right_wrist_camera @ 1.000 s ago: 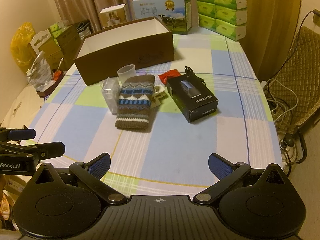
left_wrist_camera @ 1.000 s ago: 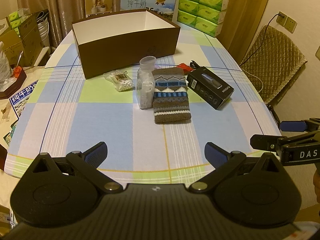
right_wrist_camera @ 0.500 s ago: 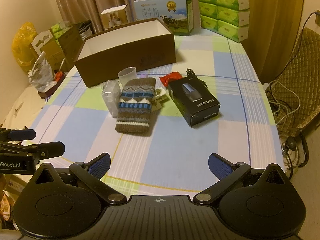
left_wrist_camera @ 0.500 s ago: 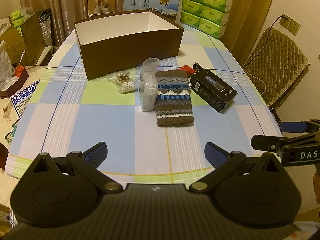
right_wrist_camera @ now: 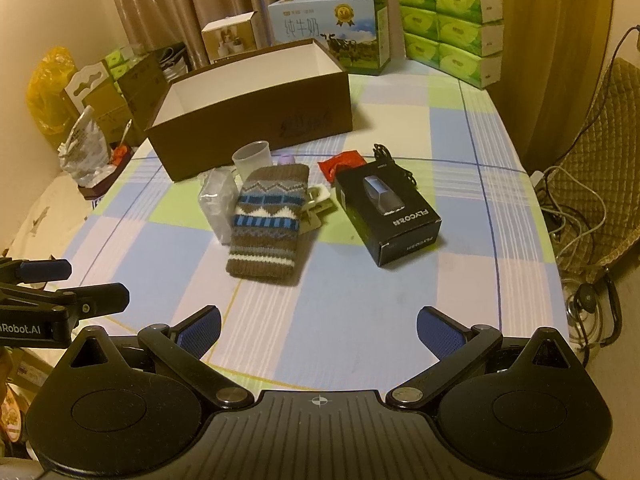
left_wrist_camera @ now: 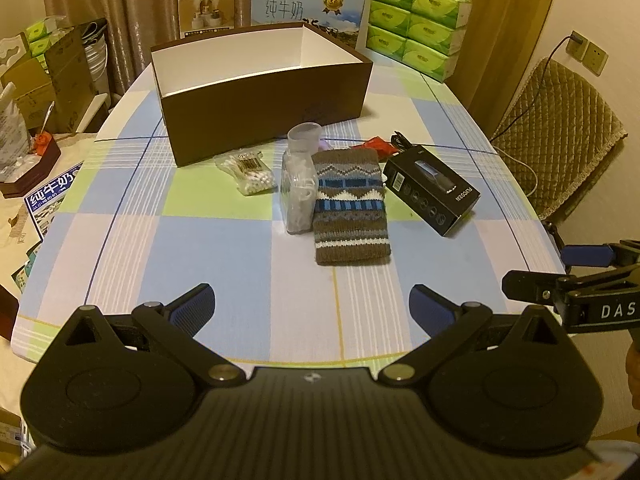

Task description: Organize objects

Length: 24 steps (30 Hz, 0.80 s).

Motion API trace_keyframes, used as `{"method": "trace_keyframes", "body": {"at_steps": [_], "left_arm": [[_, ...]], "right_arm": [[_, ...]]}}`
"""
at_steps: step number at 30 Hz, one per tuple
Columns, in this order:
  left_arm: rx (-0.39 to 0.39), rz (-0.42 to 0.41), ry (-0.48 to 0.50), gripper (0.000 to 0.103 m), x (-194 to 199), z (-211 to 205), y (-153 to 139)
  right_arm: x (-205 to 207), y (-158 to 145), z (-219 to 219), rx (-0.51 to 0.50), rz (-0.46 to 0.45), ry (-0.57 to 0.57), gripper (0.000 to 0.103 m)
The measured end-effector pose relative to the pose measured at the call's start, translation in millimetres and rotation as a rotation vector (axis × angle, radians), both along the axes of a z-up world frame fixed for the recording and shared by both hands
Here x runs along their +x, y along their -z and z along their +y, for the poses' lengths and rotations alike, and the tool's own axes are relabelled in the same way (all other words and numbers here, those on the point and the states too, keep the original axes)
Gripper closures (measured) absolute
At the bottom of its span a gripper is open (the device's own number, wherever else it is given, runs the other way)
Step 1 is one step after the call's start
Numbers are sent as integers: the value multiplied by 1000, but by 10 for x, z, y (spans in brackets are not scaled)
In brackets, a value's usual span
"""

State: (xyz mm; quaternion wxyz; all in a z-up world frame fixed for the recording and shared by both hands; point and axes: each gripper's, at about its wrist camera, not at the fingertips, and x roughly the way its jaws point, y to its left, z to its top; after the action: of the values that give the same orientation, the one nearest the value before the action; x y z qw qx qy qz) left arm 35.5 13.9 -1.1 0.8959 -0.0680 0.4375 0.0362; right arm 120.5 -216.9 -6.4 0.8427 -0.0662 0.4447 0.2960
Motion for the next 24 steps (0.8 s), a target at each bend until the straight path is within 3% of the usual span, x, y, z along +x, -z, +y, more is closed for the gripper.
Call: {"method": "trace_keyframes", "body": {"at_steps": [24], "left_arm": [[-4,21,-85,1,362,-46,98]], "right_arm": [[516,112,-8,33,-2,-66,2]]}}
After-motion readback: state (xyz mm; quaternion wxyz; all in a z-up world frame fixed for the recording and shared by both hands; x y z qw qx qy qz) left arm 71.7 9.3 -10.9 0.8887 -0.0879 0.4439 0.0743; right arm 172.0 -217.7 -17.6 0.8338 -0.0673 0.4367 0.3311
